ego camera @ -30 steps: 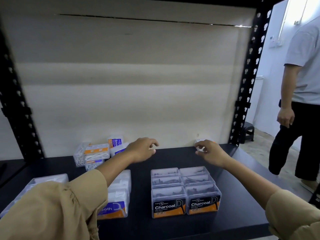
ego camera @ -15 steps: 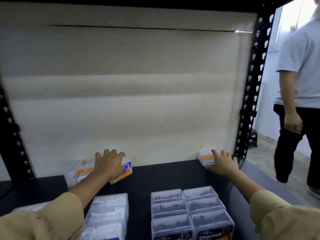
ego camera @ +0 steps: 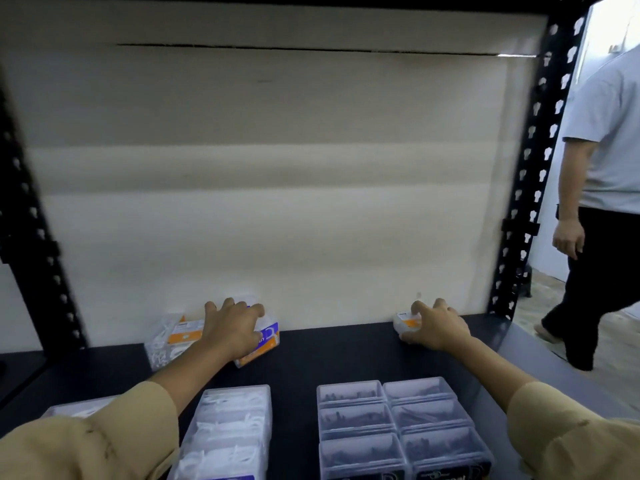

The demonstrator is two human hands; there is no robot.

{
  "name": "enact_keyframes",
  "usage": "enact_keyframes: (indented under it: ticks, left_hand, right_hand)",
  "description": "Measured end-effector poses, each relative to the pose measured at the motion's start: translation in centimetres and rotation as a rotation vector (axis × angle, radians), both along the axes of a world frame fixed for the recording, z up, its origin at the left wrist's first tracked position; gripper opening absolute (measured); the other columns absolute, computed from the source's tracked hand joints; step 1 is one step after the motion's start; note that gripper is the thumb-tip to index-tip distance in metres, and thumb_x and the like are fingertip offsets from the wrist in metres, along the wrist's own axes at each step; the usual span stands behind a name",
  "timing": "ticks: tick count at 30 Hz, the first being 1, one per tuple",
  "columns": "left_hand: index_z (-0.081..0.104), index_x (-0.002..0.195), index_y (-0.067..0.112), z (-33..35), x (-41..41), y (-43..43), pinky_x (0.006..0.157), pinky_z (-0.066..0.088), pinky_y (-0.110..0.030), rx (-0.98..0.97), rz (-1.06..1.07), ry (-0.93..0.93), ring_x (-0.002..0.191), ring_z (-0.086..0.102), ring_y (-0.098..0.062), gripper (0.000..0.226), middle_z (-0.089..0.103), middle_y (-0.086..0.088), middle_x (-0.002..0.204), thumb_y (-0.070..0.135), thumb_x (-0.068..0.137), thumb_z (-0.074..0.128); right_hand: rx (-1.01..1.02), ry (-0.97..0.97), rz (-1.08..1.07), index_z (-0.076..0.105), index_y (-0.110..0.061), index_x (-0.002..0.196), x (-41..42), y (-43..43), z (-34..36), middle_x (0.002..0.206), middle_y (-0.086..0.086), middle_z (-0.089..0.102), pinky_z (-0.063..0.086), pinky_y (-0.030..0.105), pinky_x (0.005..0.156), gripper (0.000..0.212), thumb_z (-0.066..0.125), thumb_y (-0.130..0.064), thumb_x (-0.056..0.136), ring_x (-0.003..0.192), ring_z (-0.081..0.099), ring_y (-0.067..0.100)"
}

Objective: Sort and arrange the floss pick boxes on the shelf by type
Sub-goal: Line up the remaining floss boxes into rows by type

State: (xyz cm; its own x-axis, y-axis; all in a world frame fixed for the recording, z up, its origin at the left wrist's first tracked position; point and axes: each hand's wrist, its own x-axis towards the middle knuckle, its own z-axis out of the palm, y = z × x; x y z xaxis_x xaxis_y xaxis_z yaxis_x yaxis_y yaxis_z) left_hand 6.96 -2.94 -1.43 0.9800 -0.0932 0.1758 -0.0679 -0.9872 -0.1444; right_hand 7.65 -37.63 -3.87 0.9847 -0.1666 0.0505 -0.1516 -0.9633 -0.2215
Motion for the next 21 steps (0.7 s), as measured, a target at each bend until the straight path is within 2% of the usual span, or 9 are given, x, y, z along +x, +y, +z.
enact_keyframes:
  ticks: [3, 5, 7, 8, 10, 12, 16, 18, 21]
  left_hand:
    - [0.045, 0.127, 0.033, 0.2, -0.4, -0.1, 0.096, 0.029, -0.042, -0.038, -0.042, 0.017, 0.121, 0.044, -0.019, 0.041, 0.057, 0.003, 0.127, 0.042, 0.088, 0.051]
    - [0.045, 0.128, 0.032, 0.3, -0.7, -0.3, 0.096, 0.03, -0.041, -0.052, -0.084, 0.036, 0.12, 0.047, -0.018, 0.042, 0.058, 0.002, 0.126, 0.042, 0.088, 0.052]
    - [0.045, 0.13, 0.031, 0.4, -1.0, -0.5, 0.096, 0.034, -0.038, -0.089, -0.136, 0.064, 0.118, 0.051, -0.018, 0.044, 0.058, 0.002, 0.126, 0.041, 0.088, 0.054]
    - [0.045, 0.13, 0.03, 0.5, -1.2, -0.7, 0.094, 0.038, -0.035, -0.117, -0.165, 0.08, 0.116, 0.053, -0.017, 0.046, 0.057, 0.001, 0.127, 0.041, 0.087, 0.056]
    - [0.045, 0.132, 0.028, 0.4, -1.5, -0.9, 0.088, 0.044, -0.031, -0.182, -0.214, 0.116, 0.115, 0.054, -0.017, 0.049, 0.055, 0.0, 0.129, 0.038, 0.086, 0.059]
    - [0.045, 0.133, 0.026, 0.3, -1.7, -1.1, 0.09, 0.048, -0.03, -0.237, -0.234, 0.15, 0.118, 0.052, -0.017, 0.05, 0.053, -0.001, 0.132, 0.035, 0.086, 0.06]
    - [0.045, 0.135, 0.023, 0.1, -1.7, -0.9, 0.094, 0.049, -0.031, -0.309, -0.235, 0.163, 0.12, 0.051, -0.017, 0.052, 0.05, -0.002, 0.134, 0.033, 0.087, 0.061]
    - [0.045, 0.135, 0.021, 0.1, -1.7, -0.7, 0.095, 0.049, -0.031, -0.338, -0.23, 0.178, 0.12, 0.051, -0.017, 0.053, 0.051, -0.003, 0.135, 0.032, 0.087, 0.062]
    - [0.045, 0.137, 0.017, 0.2, -1.6, -0.4, 0.097, 0.048, -0.031, -0.369, -0.221, 0.213, 0.122, 0.051, -0.017, 0.054, 0.051, -0.005, 0.138, 0.03, 0.088, 0.062]
  right_hand:
    - [-0.011, 0.026, 0.073, 0.056, -0.029, 0.113, -0.6, 0.9, 1.2, 0.125, 0.005, 0.049, 0.042, 0.037, 0.09, 0.052, 0.057, -0.061, 0.073, 0.115, 0.048, 0.031]
    - [0.01, 0.066, 0.124, 0.063, -0.023, 0.094, -0.9, 1.6, 2.3, 0.109, 0.004, 0.06, 0.043, 0.035, 0.082, 0.046, 0.05, -0.064, 0.078, 0.104, 0.056, 0.027]
    - [0.05, 0.131, 0.16, 0.057, -0.018, 0.068, -1.2, 2.5, 3.2, 0.083, 0.002, 0.062, 0.042, 0.032, 0.074, 0.05, 0.043, -0.064, 0.083, 0.086, 0.057, 0.023]
    - [0.058, 0.151, 0.17, 0.051, -0.018, 0.06, -1.3, 2.9, 3.3, 0.072, 0.0, 0.057, 0.04, 0.031, 0.071, 0.051, 0.042, -0.062, 0.086, 0.081, 0.055, 0.022]
    - [0.055, 0.151, 0.174, 0.045, -0.018, 0.055, -1.2, 3.6, 3.2, 0.064, -0.004, 0.05, 0.039, 0.029, 0.068, 0.049, 0.045, -0.054, 0.089, 0.075, 0.053, 0.02]
    - [0.048, 0.154, 0.179, 0.046, -0.017, 0.056, -1.0, 4.0, 2.8, 0.064, -0.003, 0.051, 0.04, 0.026, 0.062, 0.044, 0.048, -0.047, 0.09, 0.068, 0.053, 0.016]
    - [0.044, 0.162, 0.202, 0.054, -0.014, 0.065, -0.9, 4.3, 2.9, 0.073, 0.0, 0.058, 0.043, 0.028, 0.072, 0.042, 0.045, -0.045, 0.092, 0.078, 0.056, 0.017]
    - [0.122, 0.131, 0.279, 0.064, -0.009, 0.083, -1.3, 4.1, 3.5, 0.089, 0.002, 0.064, 0.042, 0.025, 0.073, 0.041, 0.047, -0.045, 0.092, 0.085, 0.057, 0.016]
    - [0.273, 0.263, 0.45, 0.062, -0.015, 0.11, -2.4, 3.1, 4.3, 0.105, -0.003, 0.063, 0.049, 0.02, 0.078, 0.033, 0.059, -0.04, 0.088, 0.098, 0.061, 0.014]
